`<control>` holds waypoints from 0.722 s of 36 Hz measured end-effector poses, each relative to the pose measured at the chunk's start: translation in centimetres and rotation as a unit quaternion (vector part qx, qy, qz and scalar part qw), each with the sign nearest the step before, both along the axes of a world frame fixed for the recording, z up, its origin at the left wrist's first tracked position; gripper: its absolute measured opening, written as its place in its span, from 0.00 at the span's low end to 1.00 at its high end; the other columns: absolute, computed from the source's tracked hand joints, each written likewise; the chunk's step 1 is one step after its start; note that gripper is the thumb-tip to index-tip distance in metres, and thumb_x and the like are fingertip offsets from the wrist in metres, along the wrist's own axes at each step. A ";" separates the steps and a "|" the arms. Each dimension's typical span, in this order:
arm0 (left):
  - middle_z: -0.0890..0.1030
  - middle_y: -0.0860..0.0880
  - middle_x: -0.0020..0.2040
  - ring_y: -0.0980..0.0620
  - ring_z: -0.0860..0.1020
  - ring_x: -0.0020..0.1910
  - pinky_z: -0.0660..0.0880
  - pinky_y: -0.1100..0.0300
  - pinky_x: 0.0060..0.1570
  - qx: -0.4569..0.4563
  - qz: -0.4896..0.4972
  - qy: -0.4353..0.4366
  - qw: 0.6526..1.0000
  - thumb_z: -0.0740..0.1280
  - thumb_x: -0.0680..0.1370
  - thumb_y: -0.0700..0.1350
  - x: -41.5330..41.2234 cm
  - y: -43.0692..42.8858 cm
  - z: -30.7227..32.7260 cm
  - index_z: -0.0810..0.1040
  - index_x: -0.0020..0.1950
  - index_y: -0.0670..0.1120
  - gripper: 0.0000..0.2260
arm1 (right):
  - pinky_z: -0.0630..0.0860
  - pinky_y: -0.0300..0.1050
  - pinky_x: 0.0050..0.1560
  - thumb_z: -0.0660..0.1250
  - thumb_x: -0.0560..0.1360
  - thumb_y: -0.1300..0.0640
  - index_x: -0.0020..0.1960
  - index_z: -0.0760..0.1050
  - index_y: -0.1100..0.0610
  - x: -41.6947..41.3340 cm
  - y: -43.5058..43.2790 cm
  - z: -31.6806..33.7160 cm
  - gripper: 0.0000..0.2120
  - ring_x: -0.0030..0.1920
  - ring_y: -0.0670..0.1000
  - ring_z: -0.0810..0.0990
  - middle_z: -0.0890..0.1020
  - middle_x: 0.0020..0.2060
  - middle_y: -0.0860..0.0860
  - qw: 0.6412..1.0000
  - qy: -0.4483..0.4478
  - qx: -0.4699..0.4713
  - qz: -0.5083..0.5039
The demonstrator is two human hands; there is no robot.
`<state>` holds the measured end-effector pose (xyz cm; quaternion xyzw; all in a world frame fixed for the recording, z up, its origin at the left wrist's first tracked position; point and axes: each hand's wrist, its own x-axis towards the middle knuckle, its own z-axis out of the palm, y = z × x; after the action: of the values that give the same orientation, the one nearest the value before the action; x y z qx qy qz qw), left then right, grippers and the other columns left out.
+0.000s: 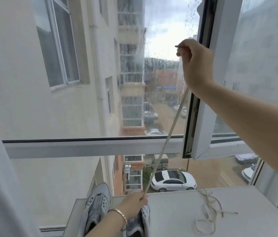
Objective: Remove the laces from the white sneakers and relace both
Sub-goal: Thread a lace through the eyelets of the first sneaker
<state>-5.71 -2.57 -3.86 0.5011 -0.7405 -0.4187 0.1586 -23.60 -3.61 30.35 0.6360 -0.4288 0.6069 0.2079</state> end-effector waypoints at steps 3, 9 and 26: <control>0.75 0.52 0.42 0.58 0.73 0.40 0.68 0.75 0.40 -0.002 0.054 0.020 0.998 0.55 0.82 0.44 0.3 -0.3 -0.2 0.73 0.44 0.47 0.11 | 0.73 0.34 0.46 0.57 0.79 0.62 0.53 0.78 0.62 0.1 -0.2 0.9 0.11 0.45 0.48 0.78 0.80 0.43 0.49 1.000 0.014 -0.004 -0.018; 0.76 0.48 0.28 0.52 0.74 0.30 0.72 0.62 0.34 0.030 0.234 0.191 0.953 0.57 0.81 0.37 1.6 -1.0 -0.2 0.73 0.36 0.40 0.14 | 0.73 0.45 0.45 0.55 0.81 0.59 0.55 0.77 0.62 -0.6 -0.5 0.8 0.13 0.45 0.54 0.78 0.82 0.45 0.56 0.992 0.098 0.009 -0.077; 0.80 0.43 0.34 0.56 0.75 0.22 0.66 0.67 0.21 0.118 0.171 0.151 0.966 0.60 0.80 0.41 0.5 -0.5 1.7 0.75 0.47 0.38 0.08 | 0.75 0.45 0.40 0.57 0.80 0.60 0.54 0.78 0.62 0.7 1.6 -4.7 0.11 0.37 0.53 0.78 0.83 0.44 0.56 0.963 0.209 0.167 -0.036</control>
<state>-5.21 -3.09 -2.11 0.5665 -0.5568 -0.5406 0.2774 -22.90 -1.99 25.66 0.7586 -0.4940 0.3718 0.2055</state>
